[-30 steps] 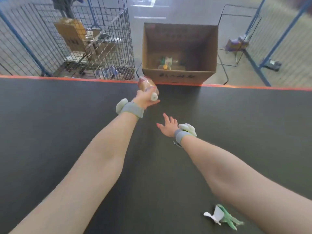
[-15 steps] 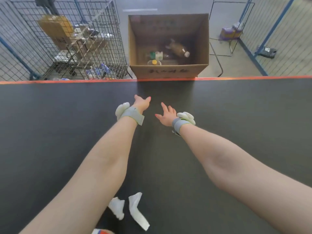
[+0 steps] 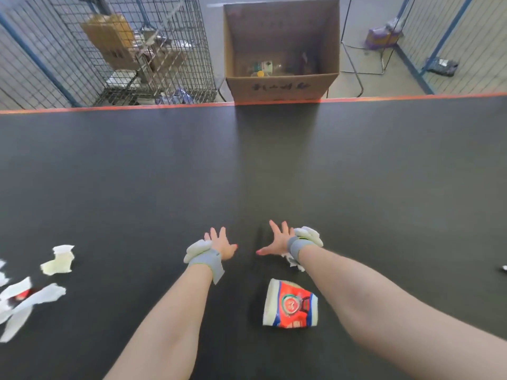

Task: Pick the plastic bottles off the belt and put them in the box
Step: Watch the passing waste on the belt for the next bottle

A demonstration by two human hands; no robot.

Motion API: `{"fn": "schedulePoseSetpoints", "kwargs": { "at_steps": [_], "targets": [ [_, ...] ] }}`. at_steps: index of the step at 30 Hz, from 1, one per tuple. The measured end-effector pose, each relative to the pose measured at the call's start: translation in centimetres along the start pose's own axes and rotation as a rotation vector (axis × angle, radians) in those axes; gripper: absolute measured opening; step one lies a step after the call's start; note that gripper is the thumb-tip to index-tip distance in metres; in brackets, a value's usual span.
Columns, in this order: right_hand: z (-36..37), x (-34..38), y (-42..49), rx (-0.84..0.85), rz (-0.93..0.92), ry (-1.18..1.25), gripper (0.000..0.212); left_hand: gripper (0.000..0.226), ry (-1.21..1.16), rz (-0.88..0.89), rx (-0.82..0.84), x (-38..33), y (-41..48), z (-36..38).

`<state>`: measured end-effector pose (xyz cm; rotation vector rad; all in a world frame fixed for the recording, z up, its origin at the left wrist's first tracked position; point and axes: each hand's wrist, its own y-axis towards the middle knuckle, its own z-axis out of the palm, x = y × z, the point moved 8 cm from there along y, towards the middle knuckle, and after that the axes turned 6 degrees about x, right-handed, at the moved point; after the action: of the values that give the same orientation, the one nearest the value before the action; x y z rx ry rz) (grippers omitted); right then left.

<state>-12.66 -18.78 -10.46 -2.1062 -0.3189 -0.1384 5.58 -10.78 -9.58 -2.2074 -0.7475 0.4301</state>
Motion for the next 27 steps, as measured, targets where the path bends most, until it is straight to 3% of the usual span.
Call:
{"fn": "schedulePoseSetpoints", "kwargs": {
  "at_steps": [5, 11, 20, 25, 27],
  "targets": [
    [5.1, -5.0, -0.5, -0.1, 0.15, 0.019, 0.1, 0.073, 0.064, 0.036, 0.06, 1.5, -2.4, 5.5],
    [4.2, -5.1, -2.8, -0.213, 0.142, 0.032, 0.09, 0.071, 0.039, 0.123, -0.093, 1.7, -4.8, 5.5],
    [6.6, 3.7, -4.6, -0.123, -0.141, -0.01, 0.097, 0.089, 0.06, -0.177, -0.215, 11.5, -7.7, 3.1],
    [9.6, 8.0, -5.5, -0.042, -0.312, -0.035, 0.107, 0.124, -0.009, -0.327, -0.16, 17.9, -9.0, 4.4],
    [10.5, 9.4, -5.9, -0.019, -0.375, -0.045, 0.111, 0.126, -0.031, -0.331, -0.11, 19.3, -8.7, 5.9]
  ]
}}
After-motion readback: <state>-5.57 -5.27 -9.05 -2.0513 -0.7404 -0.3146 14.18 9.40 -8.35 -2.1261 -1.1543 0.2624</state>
